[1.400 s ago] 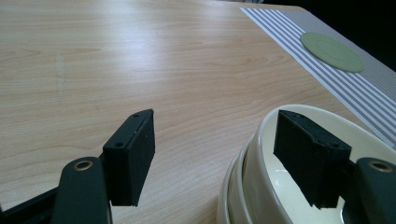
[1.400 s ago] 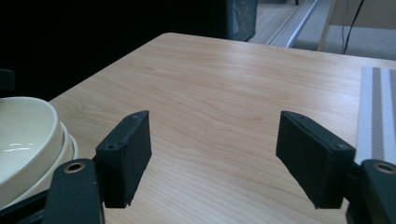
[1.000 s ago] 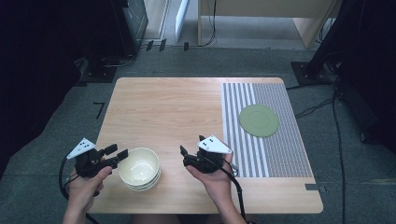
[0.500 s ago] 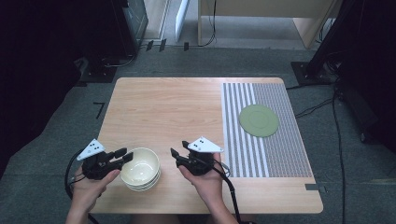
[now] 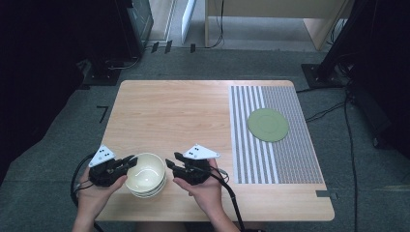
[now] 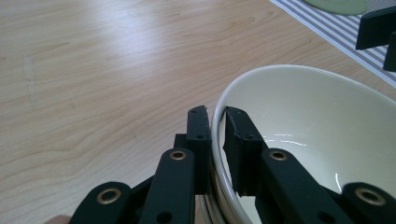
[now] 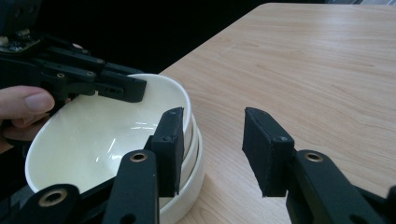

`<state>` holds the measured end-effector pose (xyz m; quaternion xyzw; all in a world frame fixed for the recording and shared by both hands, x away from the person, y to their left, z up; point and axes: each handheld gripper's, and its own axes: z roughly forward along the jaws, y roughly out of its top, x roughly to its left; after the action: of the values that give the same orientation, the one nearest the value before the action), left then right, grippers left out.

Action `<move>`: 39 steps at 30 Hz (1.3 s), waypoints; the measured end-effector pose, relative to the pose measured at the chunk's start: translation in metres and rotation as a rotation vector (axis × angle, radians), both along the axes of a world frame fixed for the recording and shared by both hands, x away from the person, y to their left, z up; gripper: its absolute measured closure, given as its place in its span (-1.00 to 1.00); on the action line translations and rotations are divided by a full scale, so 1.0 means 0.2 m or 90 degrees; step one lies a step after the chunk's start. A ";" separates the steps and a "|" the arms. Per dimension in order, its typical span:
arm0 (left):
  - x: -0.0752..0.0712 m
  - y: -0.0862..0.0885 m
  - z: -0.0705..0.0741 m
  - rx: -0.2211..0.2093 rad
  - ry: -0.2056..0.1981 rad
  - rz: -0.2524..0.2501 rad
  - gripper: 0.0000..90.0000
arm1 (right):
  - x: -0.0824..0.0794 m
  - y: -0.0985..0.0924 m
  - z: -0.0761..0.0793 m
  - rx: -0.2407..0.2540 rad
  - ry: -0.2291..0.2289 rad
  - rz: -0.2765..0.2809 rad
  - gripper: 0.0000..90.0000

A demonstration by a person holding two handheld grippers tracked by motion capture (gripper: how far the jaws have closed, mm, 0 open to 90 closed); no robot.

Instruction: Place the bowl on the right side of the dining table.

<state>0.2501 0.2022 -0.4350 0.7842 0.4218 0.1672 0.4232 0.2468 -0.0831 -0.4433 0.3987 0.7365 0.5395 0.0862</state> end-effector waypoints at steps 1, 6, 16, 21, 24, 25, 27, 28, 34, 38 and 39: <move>0.00 0.00 0.00 -0.004 0.000 -0.002 0.85 | 0.00 0.01 0.00 -0.002 0.000 0.003 0.31; -0.01 -0.01 0.00 0.020 -0.028 -0.006 0.86 | 0.00 0.05 -0.01 -0.006 0.007 0.012 0.37; -0.04 -0.01 0.01 0.020 -0.103 -0.021 0.87 | 0.01 0.10 -0.03 0.011 0.005 0.016 0.42; -0.01 -0.01 0.03 -0.010 -0.035 -0.037 0.52 | 0.02 0.12 -0.04 0.008 0.009 0.013 0.41; -0.01 -0.04 0.02 0.047 -0.027 -0.028 0.51 | 0.02 0.13 -0.05 0.002 0.010 0.012 0.33; -0.02 -0.05 0.02 0.052 -0.032 -0.023 0.60 | 0.02 0.13 -0.05 -0.001 0.011 0.012 0.33; -0.02 -0.05 0.02 0.064 -0.043 -0.008 0.79 | 0.02 0.13 -0.05 0.000 0.017 0.014 0.33; -0.02 -0.05 0.02 0.066 -0.047 -0.010 0.80 | 0.02 0.13 -0.05 0.000 0.018 0.013 0.32; -0.04 -0.04 0.02 0.058 -0.093 -0.030 0.85 | 0.02 0.14 -0.06 -0.002 0.029 0.016 0.33; -0.05 -0.04 0.02 0.057 -0.124 -0.032 0.84 | 0.02 0.15 -0.07 -0.003 0.029 0.017 0.35; -0.06 -0.05 0.02 0.058 -0.132 -0.032 0.84 | 0.02 0.15 -0.06 -0.002 0.029 0.017 0.36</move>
<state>0.2384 0.1926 -0.4311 0.7913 0.3479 0.2559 0.4327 0.2510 -0.0533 -0.4561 0.4011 0.7443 0.5303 0.0628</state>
